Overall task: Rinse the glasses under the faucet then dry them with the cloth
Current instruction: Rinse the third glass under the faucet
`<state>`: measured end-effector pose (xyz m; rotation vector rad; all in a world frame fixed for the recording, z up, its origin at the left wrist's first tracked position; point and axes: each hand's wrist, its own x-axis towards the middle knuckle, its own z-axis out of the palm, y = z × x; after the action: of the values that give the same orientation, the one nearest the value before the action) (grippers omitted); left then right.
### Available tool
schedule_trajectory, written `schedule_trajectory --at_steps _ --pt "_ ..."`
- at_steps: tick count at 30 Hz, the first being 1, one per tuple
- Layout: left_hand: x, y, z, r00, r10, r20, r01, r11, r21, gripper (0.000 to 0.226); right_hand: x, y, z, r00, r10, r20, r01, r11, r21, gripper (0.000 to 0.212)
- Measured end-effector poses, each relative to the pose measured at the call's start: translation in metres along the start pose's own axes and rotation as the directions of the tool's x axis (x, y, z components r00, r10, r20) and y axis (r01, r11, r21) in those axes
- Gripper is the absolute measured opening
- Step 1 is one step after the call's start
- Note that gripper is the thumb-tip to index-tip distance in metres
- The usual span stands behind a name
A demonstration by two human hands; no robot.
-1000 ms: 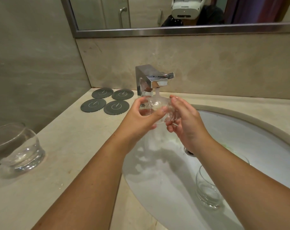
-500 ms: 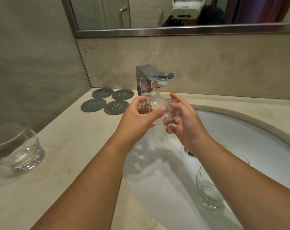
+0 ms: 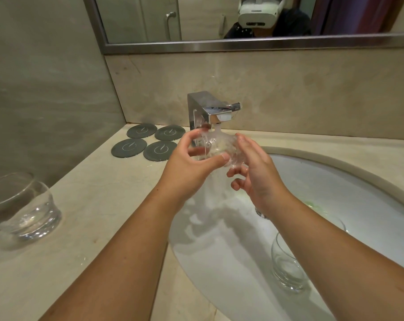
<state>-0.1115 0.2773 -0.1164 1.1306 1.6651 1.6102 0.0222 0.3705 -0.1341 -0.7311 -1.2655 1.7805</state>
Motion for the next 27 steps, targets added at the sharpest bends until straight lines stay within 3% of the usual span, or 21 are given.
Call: schedule_trajectory --at_steps 6,9,11,15,18,21,24,27 --pt "0.003 -0.004 0.0 0.998 -0.057 0.009 0.058 0.995 -0.087 0.058 -0.001 -0.003 0.002 1.0 -0.01 0.003 0.009 0.997 0.072 0.037" --pt "0.003 -0.006 0.001 0.995 -0.078 0.058 0.084 0.992 -0.094 0.076 0.001 -0.002 0.002 1.0 -0.011 -0.017 0.013 0.993 0.119 0.039" --pt "0.002 -0.006 0.0 0.995 -0.067 0.073 0.07 0.996 -0.049 0.09 0.001 -0.002 0.002 0.999 0.005 -0.049 0.001 0.992 0.124 0.042" --pt "-0.002 0.0 0.0 0.999 -0.017 0.041 0.015 0.999 0.049 0.079 0.001 -0.003 0.003 0.997 0.04 -0.065 -0.033 0.995 0.094 0.038" --pt "-0.004 0.004 0.001 1.0 0.019 -0.021 -0.015 0.99 0.143 0.08 0.001 -0.001 0.003 0.984 0.166 -0.059 -0.163 0.985 0.055 0.039" --pt "-0.006 0.007 0.005 0.999 0.034 -0.018 -0.029 0.974 0.226 0.094 0.0 0.001 0.003 0.961 0.277 -0.005 -0.276 0.959 0.062 0.043" --pt "-0.007 0.007 0.008 0.998 0.058 0.009 -0.058 0.962 0.268 0.099 -0.001 -0.002 0.002 0.948 0.317 0.025 -0.318 0.941 0.116 0.031" --pt "-0.007 0.006 0.01 0.998 0.049 0.047 -0.061 0.952 0.3 0.1 0.003 -0.003 -0.001 0.948 0.315 -0.035 -0.305 0.937 0.168 0.02"
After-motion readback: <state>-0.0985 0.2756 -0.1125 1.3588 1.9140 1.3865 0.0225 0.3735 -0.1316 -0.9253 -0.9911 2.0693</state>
